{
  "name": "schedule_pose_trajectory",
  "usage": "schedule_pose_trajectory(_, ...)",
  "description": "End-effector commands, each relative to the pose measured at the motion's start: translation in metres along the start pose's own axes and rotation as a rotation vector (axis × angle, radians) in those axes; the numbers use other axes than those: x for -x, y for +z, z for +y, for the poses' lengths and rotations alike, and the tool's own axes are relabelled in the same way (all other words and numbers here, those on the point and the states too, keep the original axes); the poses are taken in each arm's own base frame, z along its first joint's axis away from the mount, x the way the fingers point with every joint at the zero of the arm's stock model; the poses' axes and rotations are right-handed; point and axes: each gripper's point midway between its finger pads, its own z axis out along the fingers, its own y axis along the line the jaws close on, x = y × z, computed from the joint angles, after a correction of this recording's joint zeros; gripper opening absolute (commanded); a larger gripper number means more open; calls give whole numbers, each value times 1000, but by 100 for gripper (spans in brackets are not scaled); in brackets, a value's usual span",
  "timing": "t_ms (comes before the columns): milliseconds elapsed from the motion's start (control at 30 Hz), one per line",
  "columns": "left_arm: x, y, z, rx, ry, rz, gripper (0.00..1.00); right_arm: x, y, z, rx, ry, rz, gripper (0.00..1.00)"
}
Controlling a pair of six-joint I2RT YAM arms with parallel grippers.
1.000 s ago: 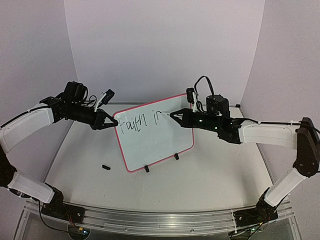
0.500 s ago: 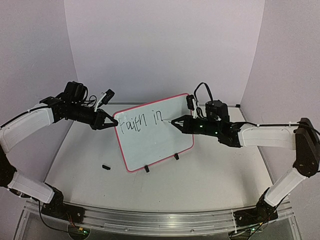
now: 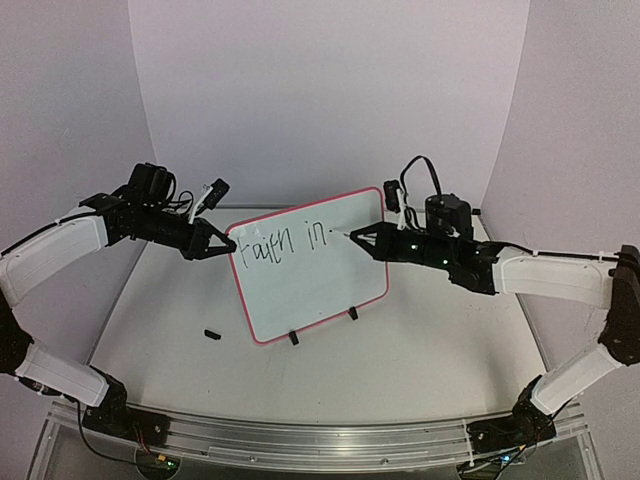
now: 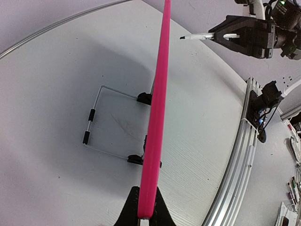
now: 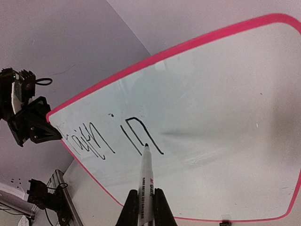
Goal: Write a sentence on the whiteboard
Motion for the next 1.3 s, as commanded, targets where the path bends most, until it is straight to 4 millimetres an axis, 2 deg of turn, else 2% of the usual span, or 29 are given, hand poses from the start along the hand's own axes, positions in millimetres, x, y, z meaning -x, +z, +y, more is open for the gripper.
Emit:
schedule_pose_trajectory(0, -5, 3, 8, 34, 25, 11, 0, 25, -20, 15, 25, -34, -62, 0)
schedule_pose_trajectory(367, -6, 5, 9, 32, 18, 16, 0, 37, -21, -5, 29, -27, -57, 0)
schedule_pose_trajectory(867, -7, 6, 10, 34, 17, 20, 0, 67, -4, -2, 52, -63, -107, 0)
schedule_pose_trajectory(1033, -7, 6, 10, 34, 16, 22, 0, 65, 4, -11, 36, -54, -97, 0)
schedule_pose_trajectory(1267, -6, 5, 9, 32, 19, 18, 0, 51, 6, -22, 9, -33, -72, 0)
